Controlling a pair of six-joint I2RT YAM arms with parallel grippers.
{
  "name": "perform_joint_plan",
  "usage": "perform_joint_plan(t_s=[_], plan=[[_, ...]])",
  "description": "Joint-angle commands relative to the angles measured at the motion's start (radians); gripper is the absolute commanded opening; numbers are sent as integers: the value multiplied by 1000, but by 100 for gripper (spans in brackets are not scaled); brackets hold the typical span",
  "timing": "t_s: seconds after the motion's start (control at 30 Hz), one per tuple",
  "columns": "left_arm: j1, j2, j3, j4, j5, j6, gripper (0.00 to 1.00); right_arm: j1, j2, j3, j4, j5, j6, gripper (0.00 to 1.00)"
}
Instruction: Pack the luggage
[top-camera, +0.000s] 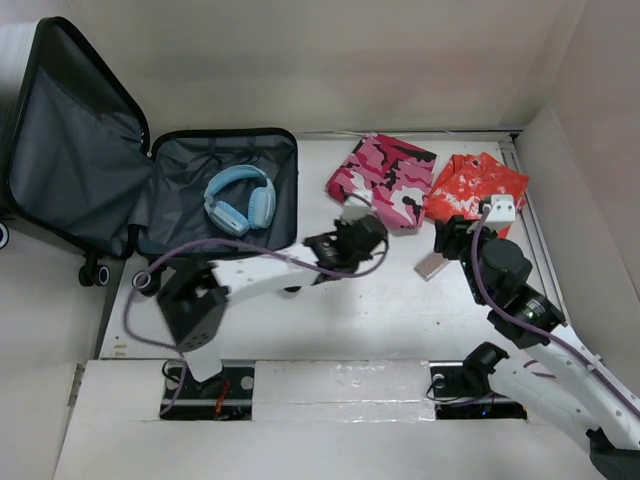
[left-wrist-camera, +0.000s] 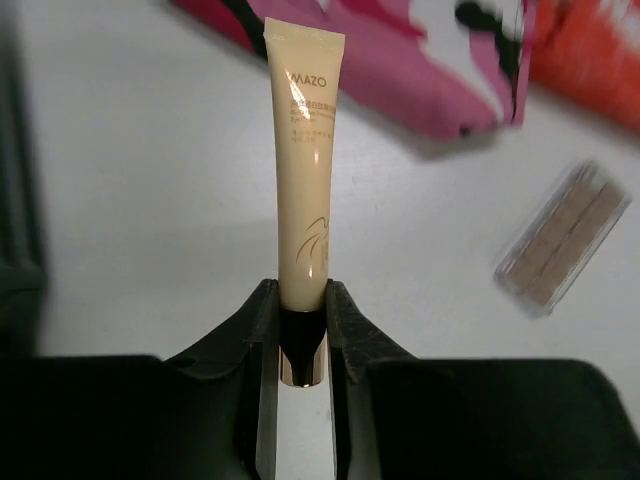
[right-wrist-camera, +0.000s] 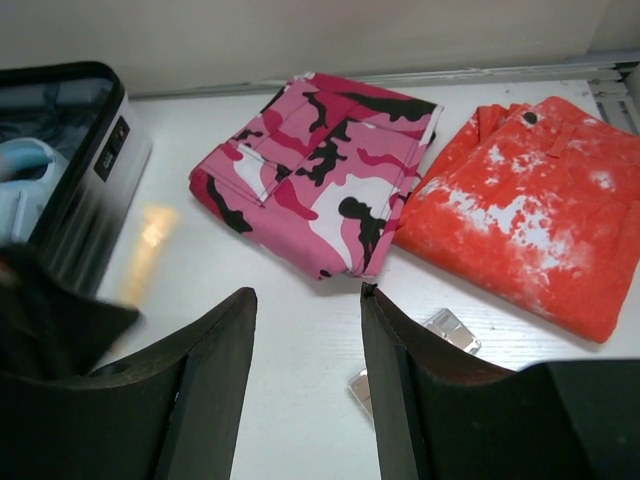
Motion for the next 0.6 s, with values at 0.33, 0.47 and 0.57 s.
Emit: perform_joint_plan(t_s=[0.33,0.47,0.57], plan=[[643,-584,-532,172,10,-400,9,20,77,-35,93,-126,-24,52],[751,-658,-593,156,-66,-435,10,20,102,-35,104,-128,-24,52],[772,-678,-593,90,-174,-475,17,29,138,-35,104,-152,-24,52]])
